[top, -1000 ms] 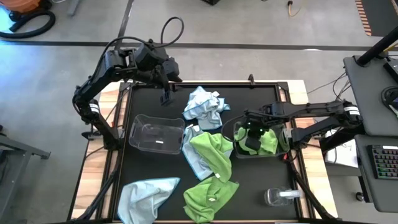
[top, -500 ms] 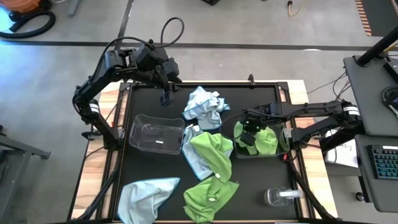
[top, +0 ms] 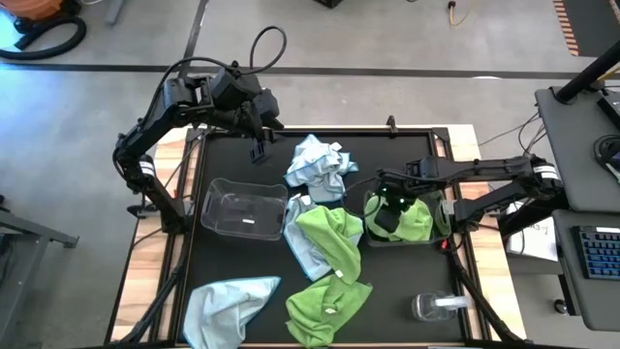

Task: Sort microfiber towel by color & place in baskets
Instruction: Put the green towel into the right transparent bin

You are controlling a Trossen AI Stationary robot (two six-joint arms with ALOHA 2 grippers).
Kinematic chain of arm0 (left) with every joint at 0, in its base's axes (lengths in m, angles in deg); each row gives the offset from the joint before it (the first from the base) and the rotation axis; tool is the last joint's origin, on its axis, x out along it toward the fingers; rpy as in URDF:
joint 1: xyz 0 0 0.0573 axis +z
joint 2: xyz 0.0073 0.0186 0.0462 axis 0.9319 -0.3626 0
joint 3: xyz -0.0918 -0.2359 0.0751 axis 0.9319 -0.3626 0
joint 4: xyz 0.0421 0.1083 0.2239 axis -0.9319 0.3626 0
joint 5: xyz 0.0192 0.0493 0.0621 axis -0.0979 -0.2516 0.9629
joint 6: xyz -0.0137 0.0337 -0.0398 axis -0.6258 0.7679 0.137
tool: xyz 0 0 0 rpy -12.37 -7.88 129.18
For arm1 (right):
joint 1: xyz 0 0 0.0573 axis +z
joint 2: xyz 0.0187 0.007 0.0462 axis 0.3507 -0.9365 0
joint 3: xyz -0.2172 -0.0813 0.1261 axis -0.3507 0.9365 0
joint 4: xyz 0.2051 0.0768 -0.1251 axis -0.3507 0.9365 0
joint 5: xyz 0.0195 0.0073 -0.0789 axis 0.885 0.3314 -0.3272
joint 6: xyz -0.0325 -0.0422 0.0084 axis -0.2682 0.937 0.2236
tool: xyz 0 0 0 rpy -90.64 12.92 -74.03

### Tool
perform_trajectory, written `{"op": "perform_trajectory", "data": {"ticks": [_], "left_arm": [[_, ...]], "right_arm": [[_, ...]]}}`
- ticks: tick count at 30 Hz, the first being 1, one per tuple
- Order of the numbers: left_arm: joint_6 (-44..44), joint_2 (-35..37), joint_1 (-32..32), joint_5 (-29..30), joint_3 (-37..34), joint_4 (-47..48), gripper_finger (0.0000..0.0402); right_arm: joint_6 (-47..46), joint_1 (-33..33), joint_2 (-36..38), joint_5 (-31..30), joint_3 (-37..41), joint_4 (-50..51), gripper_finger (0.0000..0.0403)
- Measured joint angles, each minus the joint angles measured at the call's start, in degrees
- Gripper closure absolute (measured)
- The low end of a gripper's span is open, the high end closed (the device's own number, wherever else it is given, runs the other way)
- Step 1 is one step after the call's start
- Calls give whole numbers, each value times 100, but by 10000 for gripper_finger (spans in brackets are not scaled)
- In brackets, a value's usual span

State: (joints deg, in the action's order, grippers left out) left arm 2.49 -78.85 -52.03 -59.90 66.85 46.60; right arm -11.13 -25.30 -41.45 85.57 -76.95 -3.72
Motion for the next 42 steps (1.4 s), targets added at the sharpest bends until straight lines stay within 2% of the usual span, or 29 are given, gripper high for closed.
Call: {"op": "perform_trajectory", "data": {"ticks": [5, 10, 17, 22, 27, 36, 42], "left_arm": [[6, 0, 0, 0, 0, 2, 255], [17, 0, 0, 0, 0, 4, 255], [26, 0, 0, 0, 0, 152, 255], [61, 0, 0, 0, 0, 339, 255], [157, 0, 0, -3, -139, 436, 255], [157, -9, -15, -11, -948, 384, 255], [123, -4, -17, -60, -1504, 273, 255]], "right_arm": [[-4, 2, 5, -59, -733, 669, 301], [65, 2, 11, -121, -1452, 641, 319], [521, 2, 9, -766, -2119, 412, 323], [834, 2, -18, -793, -2131, -205, 321], [1129, 2, -272, -789, -2119, -220, 317], [1366, 54, -897, -551, -2112, -218, 316], [1366, 84, -1218, -132, -2112, -218, 312]]}}
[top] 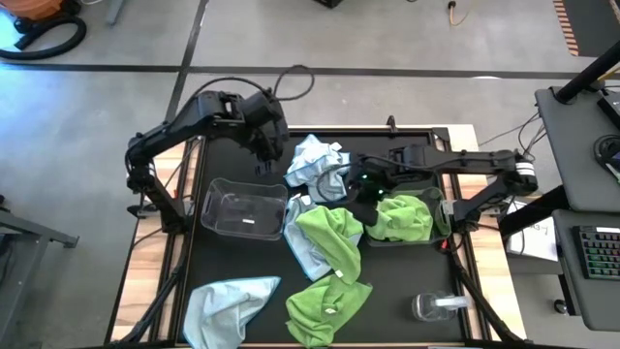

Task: Sort microfiber towel by color & place in baskets
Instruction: Put the green towel into the right transparent bin

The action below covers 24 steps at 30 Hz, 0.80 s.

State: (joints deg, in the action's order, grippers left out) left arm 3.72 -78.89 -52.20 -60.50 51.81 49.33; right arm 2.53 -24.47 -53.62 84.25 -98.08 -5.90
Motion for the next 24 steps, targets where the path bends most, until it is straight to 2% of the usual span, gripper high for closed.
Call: {"op": "perform_trajectory", "data": {"ticks": [8, 18, 21, 24], "left_arm": [[1, 37, 0, -121, -317, -48, 255], [31, 513, 0, 42, 517, 13, 255], [-50, 785, 2, 225, 588, 16, 255], [-111, 1094, 2, 266, 527, 20, 255]], "right_arm": [[-2, 96, -227, -48, 0, -83, 321], [-1, 118, -680, -189, 0, -684, 308], [-46, 167, -887, -26, 0, -877, 303], [-219, 235, -1099, 398, 0, -1069, 298]]}}
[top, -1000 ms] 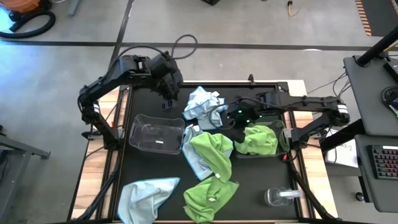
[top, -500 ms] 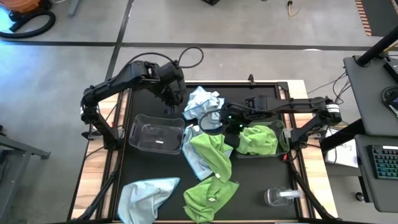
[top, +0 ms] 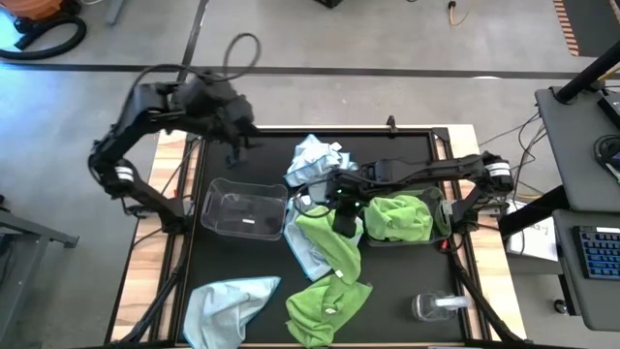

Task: Sort microfiber towel by color & place in baskets
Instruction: Put the green towel into the right transparent bin

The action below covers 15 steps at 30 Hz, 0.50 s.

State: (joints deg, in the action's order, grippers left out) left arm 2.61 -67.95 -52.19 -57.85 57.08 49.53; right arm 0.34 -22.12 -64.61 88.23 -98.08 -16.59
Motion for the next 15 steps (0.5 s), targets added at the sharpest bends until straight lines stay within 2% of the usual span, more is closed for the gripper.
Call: {"op": "perform_trajectory", "data": {"ticks": [8, 15], "left_arm": [[-185, 728, -2, 92, -180, 3, 255], [-312, 1080, -2, 90, -398, 0, 255]], "right_arm": [[-241, 235, -459, 207, 0, -146, 293], [-432, 402, -818, 274, 0, -362, 293]]}}
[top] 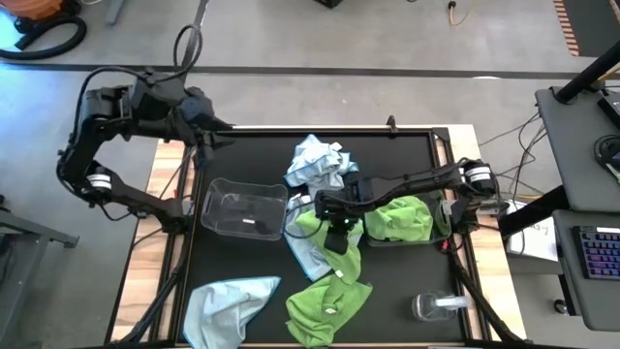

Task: Sort microfiber towel by color & place in baskets
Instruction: Put the green towel into the right transparent bin

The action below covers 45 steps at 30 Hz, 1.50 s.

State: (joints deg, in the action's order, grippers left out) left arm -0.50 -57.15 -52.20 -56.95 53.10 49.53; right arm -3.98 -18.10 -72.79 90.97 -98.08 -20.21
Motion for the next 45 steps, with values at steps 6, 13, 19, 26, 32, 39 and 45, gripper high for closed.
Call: {"op": "perform_trajectory", "data": {"ticks": [6, 13, 19, 26, 32, 39, 45], "left_arm": [[-127, 269, 0, -2, -506, -26, 255], [-259, 564, 0, -4, -1087, -152, 255], [-278, 817, 0, -4, -1395, -381, 255], [-372, 972, 0, -2, -1444, -439, 255], [-472, 1006, 0, -1, -1467, -444, 255], [-472, 1002, 2, 2, -1565, -708, 255], [-464, 1015, 0, 5, -1761, -883, 255]], "right_arm": [[-1, 35, -282, 35, 0, -245, 293], [28, 35, -379, 24, 2, -304, 304], [3, 33, -282, 25, 2, -286, 371], [2, 33, -129, 35, 2, -165, 394], [-55, 18, 512, -309, 2, -90, 394], [-287, 18, 1511, -1144, 2, -81, 394], [-354, 66, 2139, -1615, 2, -86, 394]]}}
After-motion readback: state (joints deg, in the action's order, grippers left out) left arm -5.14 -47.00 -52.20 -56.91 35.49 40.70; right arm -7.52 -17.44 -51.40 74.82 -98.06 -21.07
